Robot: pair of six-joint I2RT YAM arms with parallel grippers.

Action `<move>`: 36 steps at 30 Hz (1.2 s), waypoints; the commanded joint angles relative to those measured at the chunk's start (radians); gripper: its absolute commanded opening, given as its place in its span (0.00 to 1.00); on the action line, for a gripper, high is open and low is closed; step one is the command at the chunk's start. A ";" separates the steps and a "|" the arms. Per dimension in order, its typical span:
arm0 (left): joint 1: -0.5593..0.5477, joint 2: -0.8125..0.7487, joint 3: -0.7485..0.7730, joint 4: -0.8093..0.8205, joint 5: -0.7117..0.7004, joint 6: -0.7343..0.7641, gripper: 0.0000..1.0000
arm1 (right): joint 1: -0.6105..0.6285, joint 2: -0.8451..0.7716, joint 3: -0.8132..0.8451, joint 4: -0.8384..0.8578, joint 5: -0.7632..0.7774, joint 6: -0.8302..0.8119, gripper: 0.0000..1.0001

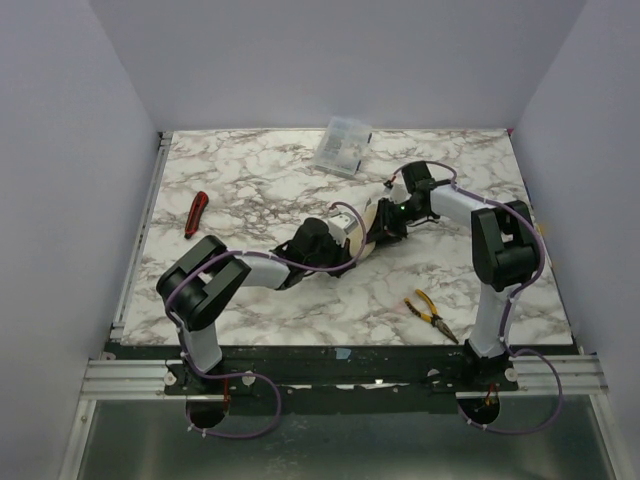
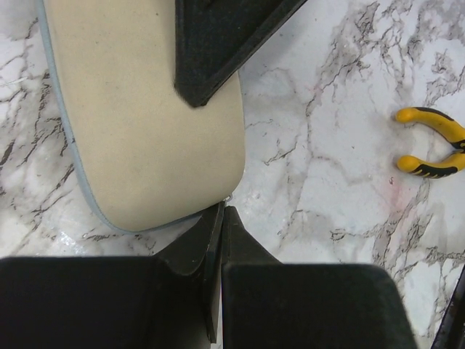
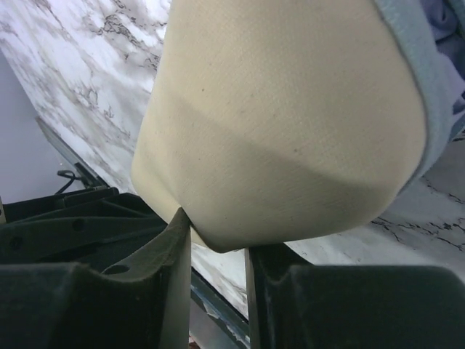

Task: Open the umbrella

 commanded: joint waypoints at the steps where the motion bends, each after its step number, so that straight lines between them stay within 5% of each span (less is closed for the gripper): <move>1: 0.024 -0.051 -0.034 -0.049 -0.073 0.029 0.00 | -0.010 0.070 -0.047 -0.048 0.143 -0.107 0.20; 7: 0.056 -0.088 -0.053 -0.092 -0.126 0.042 0.00 | -0.013 0.081 -0.038 -0.065 0.154 -0.145 0.01; 36: 0.089 -0.143 -0.100 -0.032 -0.085 0.203 0.00 | -0.042 0.149 0.094 -0.366 0.034 -0.675 0.01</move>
